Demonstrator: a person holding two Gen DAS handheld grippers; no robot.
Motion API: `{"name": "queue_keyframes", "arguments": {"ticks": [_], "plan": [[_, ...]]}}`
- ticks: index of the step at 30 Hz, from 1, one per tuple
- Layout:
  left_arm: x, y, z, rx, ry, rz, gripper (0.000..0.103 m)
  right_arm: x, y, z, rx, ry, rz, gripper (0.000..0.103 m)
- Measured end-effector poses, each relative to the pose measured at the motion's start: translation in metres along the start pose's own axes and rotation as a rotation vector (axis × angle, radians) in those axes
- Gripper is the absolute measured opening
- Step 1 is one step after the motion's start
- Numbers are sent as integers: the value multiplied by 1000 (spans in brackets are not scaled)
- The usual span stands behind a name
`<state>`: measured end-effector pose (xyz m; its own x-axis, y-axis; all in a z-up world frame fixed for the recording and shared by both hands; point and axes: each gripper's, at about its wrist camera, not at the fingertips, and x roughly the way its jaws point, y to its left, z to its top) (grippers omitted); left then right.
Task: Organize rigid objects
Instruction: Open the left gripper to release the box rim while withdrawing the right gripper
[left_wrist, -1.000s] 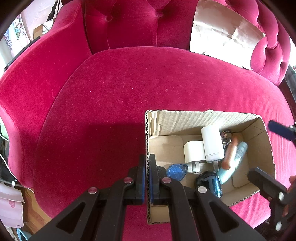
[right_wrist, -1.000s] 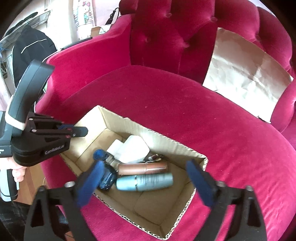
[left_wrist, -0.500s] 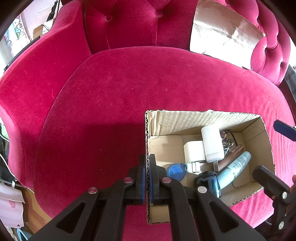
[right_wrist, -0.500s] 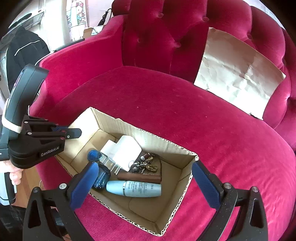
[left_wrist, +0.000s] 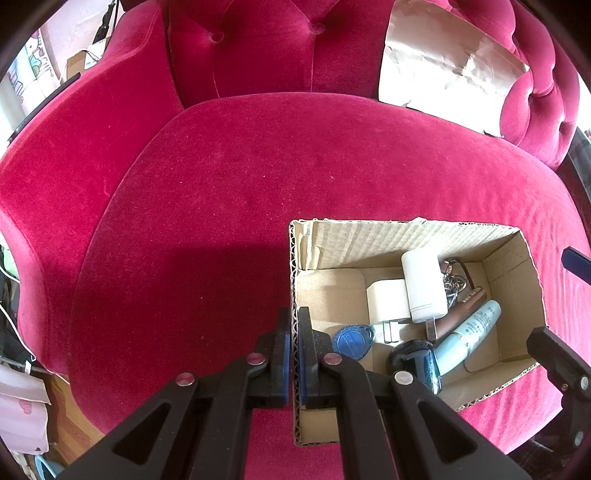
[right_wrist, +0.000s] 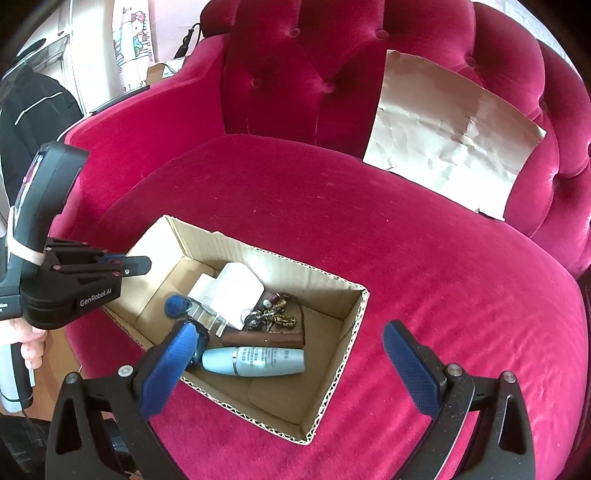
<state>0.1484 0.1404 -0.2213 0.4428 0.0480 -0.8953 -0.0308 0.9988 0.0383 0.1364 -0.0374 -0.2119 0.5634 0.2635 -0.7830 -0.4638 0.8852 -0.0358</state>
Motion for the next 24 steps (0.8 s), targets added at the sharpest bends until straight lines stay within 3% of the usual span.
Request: {"name": "queue_keyframes", "arguments": {"ticks": [9, 12, 13, 14, 16, 17, 19, 22, 24], "plan": [[-2, -7, 2, 28, -1, 25, 3, -10, -2, 1, 19, -11, -6, 103], [-6, -10, 2, 30, -14, 19, 10, -15, -2, 0, 28, -13, -11, 103], [-7, -11, 2, 33, -14, 18, 22, -17, -3, 0, 32, -14, -11, 103], [-8, -11, 2, 35, -14, 23, 47, -19, -3, -1, 34, -14, -11, 103], [-11, -12, 1, 37, -22, 38, 80, -23, -3, -2, 37, -13, -18, 103], [-13, -13, 0, 37, -25, 41, 88, -25, -3, -2, 39, -13, -19, 103], [-21, -15, -1, 37, -34, 46, 89, -30, -2, -3, 43, -12, -26, 103], [-29, -16, -6, 35, -34, 48, 103, -40, -2, -4, 60, -1, -44, 103], [-34, -19, -10, 38, -34, 53, 103, -46, -2, -5, 73, 9, -54, 103]]}}
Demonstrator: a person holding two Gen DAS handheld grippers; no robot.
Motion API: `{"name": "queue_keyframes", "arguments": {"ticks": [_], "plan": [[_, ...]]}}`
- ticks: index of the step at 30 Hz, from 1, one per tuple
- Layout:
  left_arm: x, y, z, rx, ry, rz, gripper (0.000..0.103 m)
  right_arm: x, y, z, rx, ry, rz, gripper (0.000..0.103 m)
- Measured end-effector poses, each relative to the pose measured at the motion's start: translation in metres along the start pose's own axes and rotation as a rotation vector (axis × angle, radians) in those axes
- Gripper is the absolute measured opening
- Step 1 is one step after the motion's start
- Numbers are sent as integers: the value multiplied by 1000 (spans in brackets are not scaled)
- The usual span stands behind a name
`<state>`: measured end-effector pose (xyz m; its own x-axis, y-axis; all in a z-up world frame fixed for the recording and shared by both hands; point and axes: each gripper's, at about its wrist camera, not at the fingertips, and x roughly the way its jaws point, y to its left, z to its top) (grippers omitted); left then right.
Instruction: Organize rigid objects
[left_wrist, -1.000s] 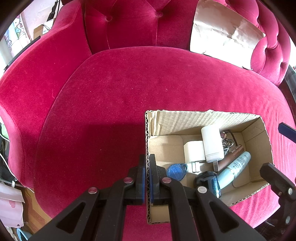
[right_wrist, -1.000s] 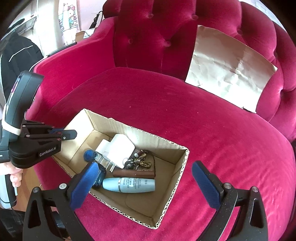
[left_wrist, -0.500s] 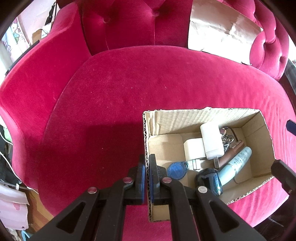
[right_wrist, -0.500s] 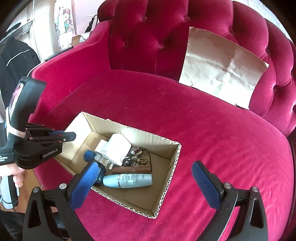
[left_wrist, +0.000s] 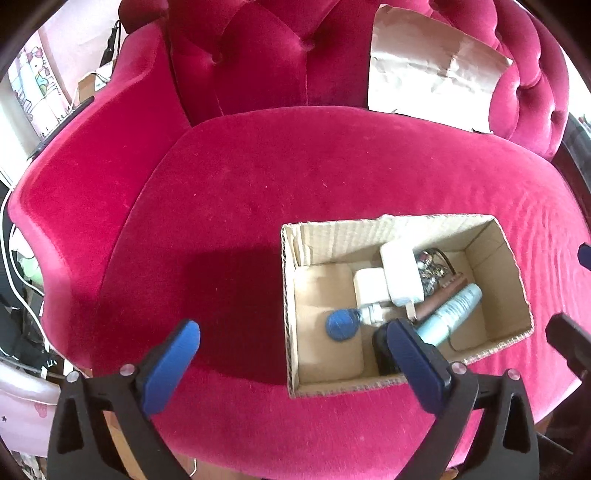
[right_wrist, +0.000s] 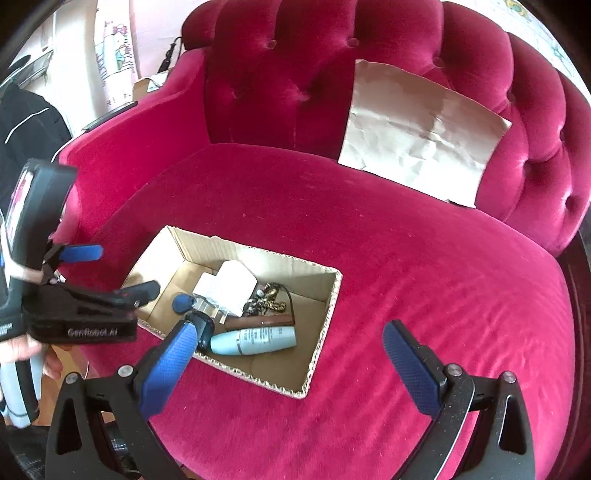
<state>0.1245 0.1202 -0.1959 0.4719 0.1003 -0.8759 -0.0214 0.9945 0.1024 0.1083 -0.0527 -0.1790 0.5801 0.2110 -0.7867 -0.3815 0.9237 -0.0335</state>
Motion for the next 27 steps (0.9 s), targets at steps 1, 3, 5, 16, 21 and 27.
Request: {"name": "queue_keyframes", "arguments": {"ticks": [1, 3, 5, 16, 21, 27], "plan": [[-3, -1, -1, 0, -2, 2, 103, -4, 0, -1, 13, 10, -3, 103], [-9, -6, -4, 7, 2, -4, 103, -11, 0, -1, 26, 15, -11, 103], [-16, -11, -6, 25, 6, -17, 103, -19, 0, -3, 40, 18, -16, 103], [-71, -28, -34, 50, 2, -54, 103, -64, 1, -10, 169, 43, -95, 103], [-102, -40, -46, 53, -30, -53, 103, -87, 2, -19, 244, 56, -147, 103], [-133, -57, -54, 85, -61, -42, 103, -116, 6, -26, 251, 40, -160, 103]]}}
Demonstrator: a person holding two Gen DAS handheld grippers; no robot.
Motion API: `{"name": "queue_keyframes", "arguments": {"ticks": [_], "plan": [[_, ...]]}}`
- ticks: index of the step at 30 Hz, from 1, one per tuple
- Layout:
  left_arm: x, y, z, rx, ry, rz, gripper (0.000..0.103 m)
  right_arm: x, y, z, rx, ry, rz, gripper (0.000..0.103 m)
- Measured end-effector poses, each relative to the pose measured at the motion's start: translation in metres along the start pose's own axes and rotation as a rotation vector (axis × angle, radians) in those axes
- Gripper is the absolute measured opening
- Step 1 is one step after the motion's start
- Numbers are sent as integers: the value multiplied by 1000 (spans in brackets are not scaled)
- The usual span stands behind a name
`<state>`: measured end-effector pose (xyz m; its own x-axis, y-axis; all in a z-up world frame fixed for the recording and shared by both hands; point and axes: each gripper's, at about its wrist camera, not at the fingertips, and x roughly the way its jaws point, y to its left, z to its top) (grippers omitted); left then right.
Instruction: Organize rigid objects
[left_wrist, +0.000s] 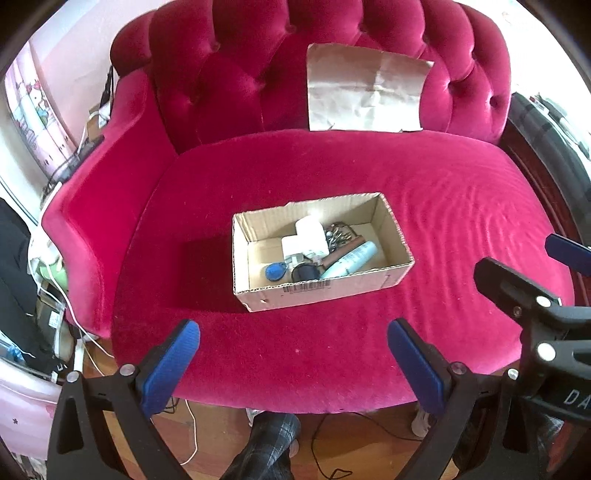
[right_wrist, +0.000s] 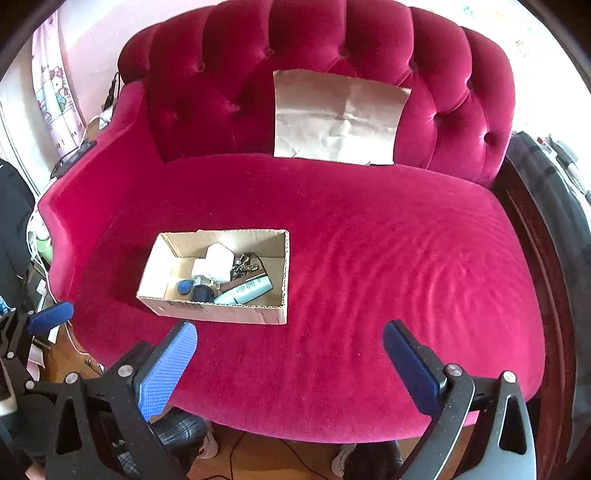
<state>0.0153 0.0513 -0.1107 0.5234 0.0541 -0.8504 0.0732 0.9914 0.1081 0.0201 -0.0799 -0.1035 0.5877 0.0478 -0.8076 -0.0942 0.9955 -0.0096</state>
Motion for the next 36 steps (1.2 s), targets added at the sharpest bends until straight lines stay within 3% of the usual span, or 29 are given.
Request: {"name": "queue_keyframes", "arguments": {"ticks": [15, 36], "plan": [[-52, -26, -4, -9, -72, 9, 103, -54, -7, -9, 15, -30, -20, 103], [-59, -25, -1, -34, -71, 7, 103, -62, -12, -5, 29, -39, -9, 103]]}}
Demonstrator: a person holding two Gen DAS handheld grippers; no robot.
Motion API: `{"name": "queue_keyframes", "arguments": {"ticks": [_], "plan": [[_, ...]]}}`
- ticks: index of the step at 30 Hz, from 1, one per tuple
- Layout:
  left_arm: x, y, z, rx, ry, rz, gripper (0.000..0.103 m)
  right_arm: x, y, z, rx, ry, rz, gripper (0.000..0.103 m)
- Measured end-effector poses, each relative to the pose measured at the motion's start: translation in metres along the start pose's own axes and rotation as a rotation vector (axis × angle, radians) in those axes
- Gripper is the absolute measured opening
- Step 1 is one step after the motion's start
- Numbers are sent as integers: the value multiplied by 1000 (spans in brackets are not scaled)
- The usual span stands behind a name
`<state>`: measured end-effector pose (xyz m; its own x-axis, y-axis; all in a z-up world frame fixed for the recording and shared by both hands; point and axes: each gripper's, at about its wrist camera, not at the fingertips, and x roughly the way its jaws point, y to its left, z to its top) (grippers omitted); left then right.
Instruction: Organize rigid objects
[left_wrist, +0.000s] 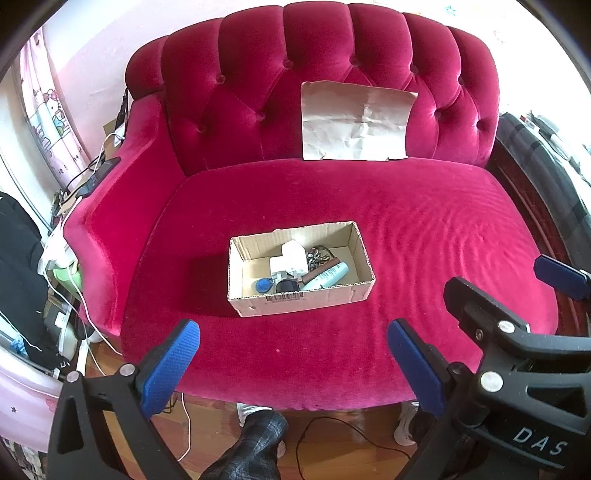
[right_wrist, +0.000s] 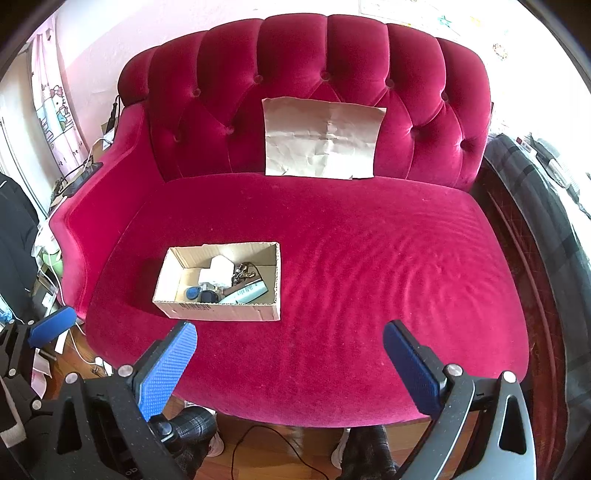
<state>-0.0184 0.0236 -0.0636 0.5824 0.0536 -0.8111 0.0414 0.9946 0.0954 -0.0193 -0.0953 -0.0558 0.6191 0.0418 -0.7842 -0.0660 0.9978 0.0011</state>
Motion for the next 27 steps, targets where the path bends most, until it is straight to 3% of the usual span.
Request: {"name": "queue_keyframes", "arguments": {"ticks": [27], "plan": [[2, 0, -2, -11, 4, 0, 103, 1, 2, -2, -4, -20, -9, 103]]}}
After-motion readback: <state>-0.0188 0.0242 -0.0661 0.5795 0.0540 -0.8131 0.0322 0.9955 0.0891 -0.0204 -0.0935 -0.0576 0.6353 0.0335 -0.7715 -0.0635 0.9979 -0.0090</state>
